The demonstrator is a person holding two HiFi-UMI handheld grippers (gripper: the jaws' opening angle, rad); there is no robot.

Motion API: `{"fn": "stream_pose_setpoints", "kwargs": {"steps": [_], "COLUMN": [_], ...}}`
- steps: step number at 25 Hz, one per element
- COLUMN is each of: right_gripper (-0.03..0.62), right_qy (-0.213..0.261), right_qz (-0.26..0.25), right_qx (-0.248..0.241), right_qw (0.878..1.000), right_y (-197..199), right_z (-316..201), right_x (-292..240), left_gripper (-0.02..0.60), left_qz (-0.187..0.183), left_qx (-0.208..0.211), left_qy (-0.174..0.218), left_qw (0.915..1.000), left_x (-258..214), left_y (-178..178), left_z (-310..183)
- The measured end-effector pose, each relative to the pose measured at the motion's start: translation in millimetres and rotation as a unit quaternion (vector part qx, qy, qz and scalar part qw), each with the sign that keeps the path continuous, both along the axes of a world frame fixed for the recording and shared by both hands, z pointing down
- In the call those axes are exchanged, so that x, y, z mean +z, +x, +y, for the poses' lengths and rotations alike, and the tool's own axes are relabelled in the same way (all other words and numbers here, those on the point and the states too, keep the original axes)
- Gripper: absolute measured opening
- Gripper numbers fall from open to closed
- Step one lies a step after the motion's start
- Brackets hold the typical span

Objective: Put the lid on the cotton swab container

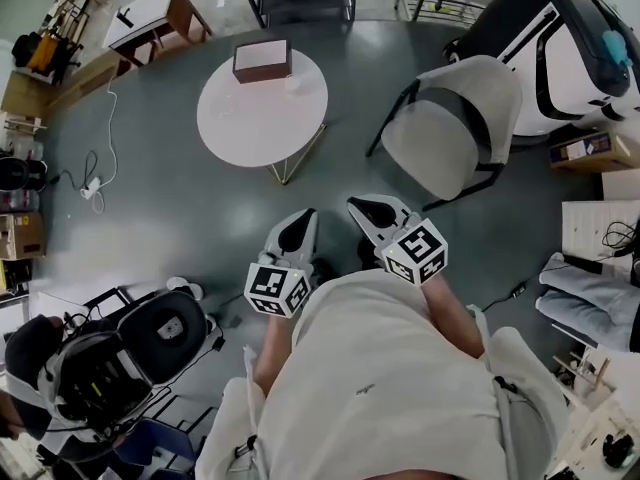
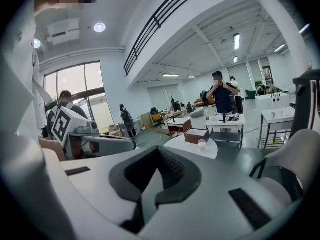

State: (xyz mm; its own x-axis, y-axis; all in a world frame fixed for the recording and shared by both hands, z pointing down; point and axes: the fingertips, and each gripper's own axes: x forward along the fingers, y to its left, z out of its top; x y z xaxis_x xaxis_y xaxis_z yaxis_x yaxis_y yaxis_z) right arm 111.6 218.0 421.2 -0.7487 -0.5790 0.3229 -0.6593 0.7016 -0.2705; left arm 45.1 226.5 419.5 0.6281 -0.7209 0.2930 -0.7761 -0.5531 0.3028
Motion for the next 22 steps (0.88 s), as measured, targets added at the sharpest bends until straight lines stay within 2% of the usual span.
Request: {"fn": "stream_pose_setpoints", "kwargs": {"steps": [8,13,17,22], "right_gripper": [0.006,0.006,0.006,0.006], "right_qy": [-0.011,-0.029,-0.044,-0.066], "right_qz": [0.001,0.01,0.013,0.015], "right_qx": [-0.031,-0.047,-0.063,-0.086], "right_qw": [0.999,0.998,0.997,0.994], "right_y": [66.7,92.6,95.0,73.0], "right_z": [-55.5,-72.6,-80.9,-87.4], "right_x": [15.4,31.9,44.2,55.7], "left_gripper": [0.009,0.009,0.009,0.009], "left_qz": [0.004,0.01,0.001,-0.002], "left_qx": [-0.032,-0.051,-0.061,-0.096], "left_qy": [0.001,-0.013,-0.027,-0.043], "left_qw": [0.9995,0.9986,0.9977,0.9944], "left_x": [-1.9,5.8,14.8,26.7], "left_y": [70.3,98.4,100.9,72.9], "left_z": [-47.4,-54.0,-49.8,-53.5]}}
